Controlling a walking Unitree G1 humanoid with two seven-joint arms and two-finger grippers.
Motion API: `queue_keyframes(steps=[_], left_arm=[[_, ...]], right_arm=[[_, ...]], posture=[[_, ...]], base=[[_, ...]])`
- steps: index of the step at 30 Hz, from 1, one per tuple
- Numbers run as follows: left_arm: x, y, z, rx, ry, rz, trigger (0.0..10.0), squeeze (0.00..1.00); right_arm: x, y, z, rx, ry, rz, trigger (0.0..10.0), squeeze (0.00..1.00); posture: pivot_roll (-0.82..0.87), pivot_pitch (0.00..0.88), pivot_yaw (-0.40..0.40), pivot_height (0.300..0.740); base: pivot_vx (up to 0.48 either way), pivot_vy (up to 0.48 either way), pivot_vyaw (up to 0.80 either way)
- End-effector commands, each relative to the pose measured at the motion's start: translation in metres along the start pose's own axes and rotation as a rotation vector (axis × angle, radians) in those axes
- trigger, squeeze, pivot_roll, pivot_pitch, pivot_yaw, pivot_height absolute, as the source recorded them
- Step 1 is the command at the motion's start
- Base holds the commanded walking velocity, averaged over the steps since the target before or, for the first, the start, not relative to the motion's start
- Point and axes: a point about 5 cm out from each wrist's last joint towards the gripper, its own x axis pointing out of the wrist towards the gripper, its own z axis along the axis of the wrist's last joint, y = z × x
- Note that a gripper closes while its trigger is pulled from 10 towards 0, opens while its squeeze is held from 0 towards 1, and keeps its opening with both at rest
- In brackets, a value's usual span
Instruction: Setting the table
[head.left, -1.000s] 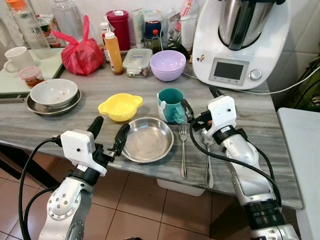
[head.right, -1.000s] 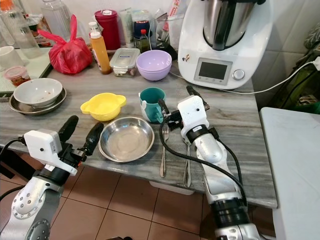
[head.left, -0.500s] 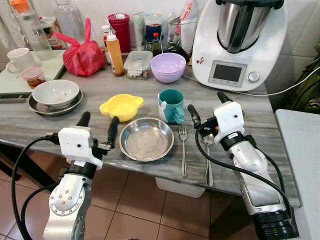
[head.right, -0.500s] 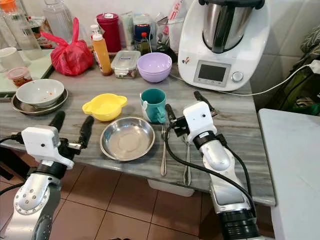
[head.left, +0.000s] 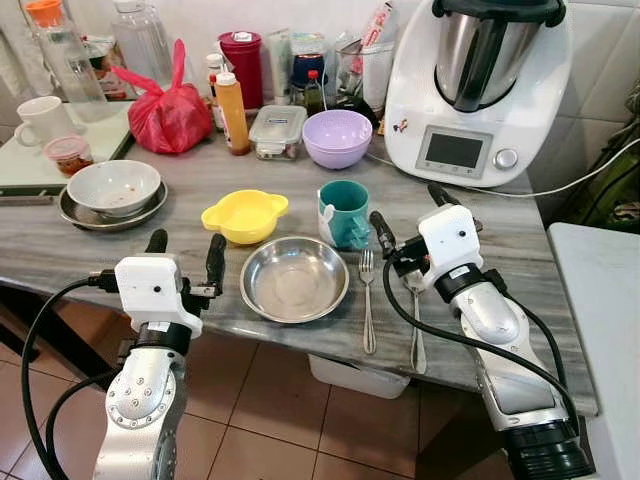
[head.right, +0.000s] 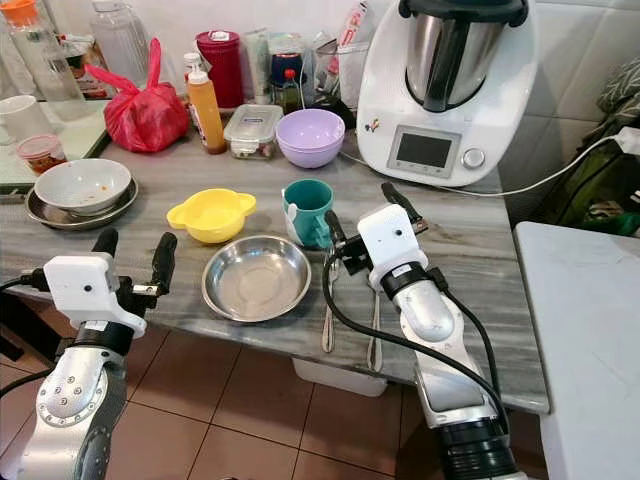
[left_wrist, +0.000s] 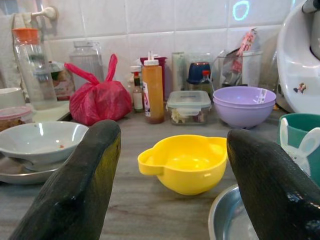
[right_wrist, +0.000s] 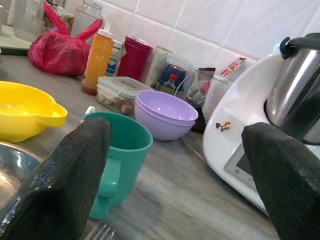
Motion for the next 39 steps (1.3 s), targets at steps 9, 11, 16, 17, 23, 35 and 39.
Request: queue_keyframes(steps=[9,11,16,17,23,35,39], left_arm=[[0.0006,-0.0021,-0.0072,0.014,0.046,-0.002,10.0,0.0],[0.0014,-0.0018,-0.0073,0.015,0.046,0.001,10.0,0.0],[0.0026,-0.0016,-0.0071,0.024,0.049,0.01,10.0,0.0],[0.0027,-0.0017,-0.0075,0.025,0.052,0.013,10.0,0.0],[0.0027,-0.002,-0.0083,0.024,0.061,0.018,10.0,0.0],[0.0032,-0.003,-0.0107,0.02,0.075,0.007,10.0,0.0],[0.0032,-0.0035,-0.0113,0.021,0.079,0.003,10.0,0.0]], right_arm=[[-0.0002,-0.0018,0.0053,0.031,-0.012,-0.015,10.0,0.0],[-0.0002,-0.0012,0.0057,0.028,-0.014,-0.01,10.0,0.0],[0.0003,-0.0005,0.0057,0.029,-0.013,-0.008,10.0,0.0],[0.0007,-0.0005,0.0057,0.029,-0.012,-0.007,10.0,0.0],[0.0007,0.0003,0.005,0.037,-0.009,-0.006,10.0,0.0],[0.0001,0.0003,0.0039,0.045,-0.003,-0.013,10.0,0.0],[0.0001,-0.0002,0.0035,0.045,0.0,-0.017,10.0,0.0]], posture=[[-0.07,0.01,0.04,0.74],[-0.07,0.01,0.041,0.74],[-0.07,0.01,0.041,0.74],[-0.07,0.01,0.041,0.74],[-0.06,0.011,0.042,0.74],[-0.07,0.013,0.048,0.74],[-0.07,0.014,0.05,0.74]], base=[[0.0,0.0,0.0],[0.0,0.0,0.0],[0.0,0.0,0.0],[0.0,0.0,0.0],[-0.128,0.0,0.0],[-0.312,0.0,0.0],[-0.326,0.0,0.0]])
